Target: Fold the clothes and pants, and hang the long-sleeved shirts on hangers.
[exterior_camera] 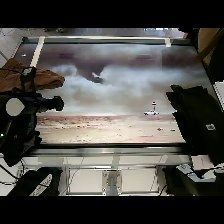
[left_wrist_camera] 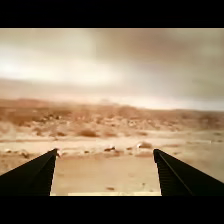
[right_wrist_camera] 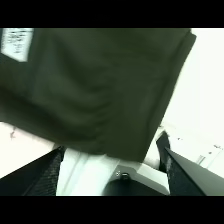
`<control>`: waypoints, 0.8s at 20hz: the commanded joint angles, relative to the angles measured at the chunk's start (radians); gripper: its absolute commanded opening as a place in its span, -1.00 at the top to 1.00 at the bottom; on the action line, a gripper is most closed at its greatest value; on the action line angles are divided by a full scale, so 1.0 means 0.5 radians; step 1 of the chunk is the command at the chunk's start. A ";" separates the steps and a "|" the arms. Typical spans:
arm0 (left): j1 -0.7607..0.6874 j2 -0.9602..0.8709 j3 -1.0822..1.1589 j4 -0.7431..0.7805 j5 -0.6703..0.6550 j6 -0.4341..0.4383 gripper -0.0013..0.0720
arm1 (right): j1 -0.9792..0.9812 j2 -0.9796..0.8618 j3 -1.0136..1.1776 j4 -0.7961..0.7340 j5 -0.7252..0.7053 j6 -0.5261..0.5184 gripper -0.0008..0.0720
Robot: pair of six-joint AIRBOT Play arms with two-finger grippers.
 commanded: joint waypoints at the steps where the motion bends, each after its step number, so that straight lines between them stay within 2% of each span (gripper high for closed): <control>1: 0.000 0.002 0.002 0.002 0.038 0.000 -0.95 | -0.005 0.024 0.211 0.486 -0.095 0.192 -0.90; 2: 0.000 0.002 0.002 0.001 0.069 -0.001 -0.95 | 0.032 0.049 0.287 0.986 -0.195 0.185 -0.89; 3: 0.000 0.002 0.002 -0.007 0.104 -0.001 -0.95 | 0.133 0.093 0.306 1.492 -0.298 0.082 -0.89; 4: 0.000 0.002 0.002 -0.021 0.139 -0.002 -0.95 | 0.310 0.143 0.305 1.911 -0.371 -0.101 -0.68; 5: 0.000 0.002 0.002 -0.039 0.182 -0.002 -0.94 | 0.574 0.195 0.305 2.150 -0.386 -0.307 -0.22; 6: 0.000 0.004 0.002 -0.069 0.220 -0.002 -0.95 | 0.886 0.243 0.304 2.161 -0.385 -0.458 0.17; 8: 0.000 0.006 0.002 -0.169 0.265 -0.002 -0.95 | 1.522 0.286 0.304 1.857 -0.445 -0.592 0.49; 9: -0.001 0.005 0.002 -0.207 0.276 -0.002 -0.94 | 1.900 0.278 0.304 1.564 -0.526 -0.602 0.79; 10: -0.001 0.005 0.002 -0.218 0.281 -0.002 -0.95 | 2.201 0.259 0.304 1.264 -0.629 -0.582 0.87; 12: 0.000 0.006 0.002 -0.217 0.281 -0.001 -0.94 | 2.686 0.184 0.304 0.798 -0.755 -0.520 0.88; 14: 0.000 0.005 0.002 -0.217 0.281 -0.002 -0.94 | 2.950 0.082 0.304 0.645 -0.732 -0.517 0.88; 16: -0.001 0.005 0.002 -0.227 0.281 -0.002 -0.94 | 3.073 -0.002 0.304 0.616 -0.670 -0.517 0.87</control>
